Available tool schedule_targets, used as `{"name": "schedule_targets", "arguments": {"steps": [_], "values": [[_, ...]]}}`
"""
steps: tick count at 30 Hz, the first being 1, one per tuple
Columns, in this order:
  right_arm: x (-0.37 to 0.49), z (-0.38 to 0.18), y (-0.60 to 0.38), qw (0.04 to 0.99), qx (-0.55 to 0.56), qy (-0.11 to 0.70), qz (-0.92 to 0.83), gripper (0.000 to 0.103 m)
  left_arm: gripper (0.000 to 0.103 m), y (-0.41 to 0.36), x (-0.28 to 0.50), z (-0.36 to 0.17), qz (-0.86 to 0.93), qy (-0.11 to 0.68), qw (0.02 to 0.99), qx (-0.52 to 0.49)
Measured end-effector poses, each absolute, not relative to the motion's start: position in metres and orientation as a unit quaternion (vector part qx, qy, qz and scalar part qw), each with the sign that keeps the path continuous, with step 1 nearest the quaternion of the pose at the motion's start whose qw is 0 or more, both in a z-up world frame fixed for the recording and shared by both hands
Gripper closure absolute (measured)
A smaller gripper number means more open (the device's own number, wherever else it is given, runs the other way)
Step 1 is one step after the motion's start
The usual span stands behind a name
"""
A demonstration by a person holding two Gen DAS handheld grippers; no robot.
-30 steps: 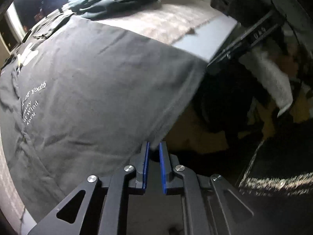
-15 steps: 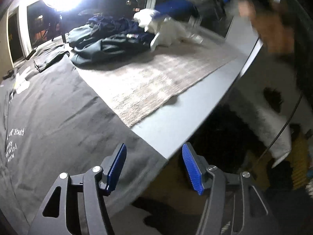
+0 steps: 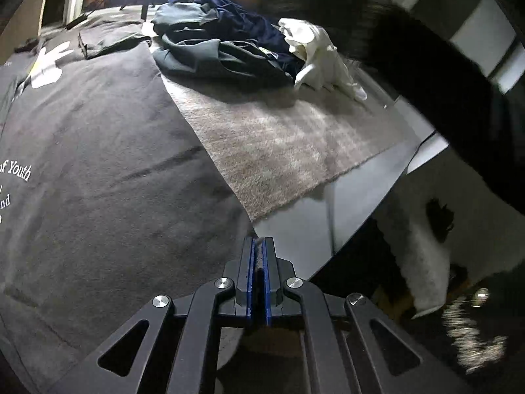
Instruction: Fold clothes
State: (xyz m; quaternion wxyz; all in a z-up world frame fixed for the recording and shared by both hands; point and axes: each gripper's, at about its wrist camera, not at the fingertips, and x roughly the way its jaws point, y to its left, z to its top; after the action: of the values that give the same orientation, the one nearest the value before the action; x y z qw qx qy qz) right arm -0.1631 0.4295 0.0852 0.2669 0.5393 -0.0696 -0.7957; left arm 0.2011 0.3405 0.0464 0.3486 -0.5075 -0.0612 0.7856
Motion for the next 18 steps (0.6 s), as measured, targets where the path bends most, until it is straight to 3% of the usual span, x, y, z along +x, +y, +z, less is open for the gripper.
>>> {"name": "schedule_targets", "arguments": {"steps": [7, 15, 16, 17, 18], "values": [[-0.237, 0.020, 0.399, 0.221, 0.588, -0.045, -0.777, 0.055, 0.100, 0.328, 0.194, 0.045, 0.790, -0.093, 0.335, -0.506], [-0.231, 0.012, 0.385, 0.252, 0.578, -0.008, -0.776, 0.057, 0.100, 0.323, 0.193, 0.049, 0.793, -0.098, 0.331, -0.503], [-0.231, 0.013, 0.385, 0.255, 0.577, -0.011, -0.776, 0.065, 0.100, 0.322, 0.193, 0.050, 0.793, -0.098, 0.331, -0.501], [-0.230, 0.014, 0.384, 0.258, 0.576, -0.014, -0.775, 0.082, 0.100, 0.321, 0.193, 0.051, 0.796, -0.100, 0.329, -0.499], [-0.231, 0.015, 0.385, 0.256, 0.575, -0.018, -0.777, 0.089, 0.100, 0.319, 0.193, 0.052, 0.798, -0.102, 0.327, -0.496]]}}
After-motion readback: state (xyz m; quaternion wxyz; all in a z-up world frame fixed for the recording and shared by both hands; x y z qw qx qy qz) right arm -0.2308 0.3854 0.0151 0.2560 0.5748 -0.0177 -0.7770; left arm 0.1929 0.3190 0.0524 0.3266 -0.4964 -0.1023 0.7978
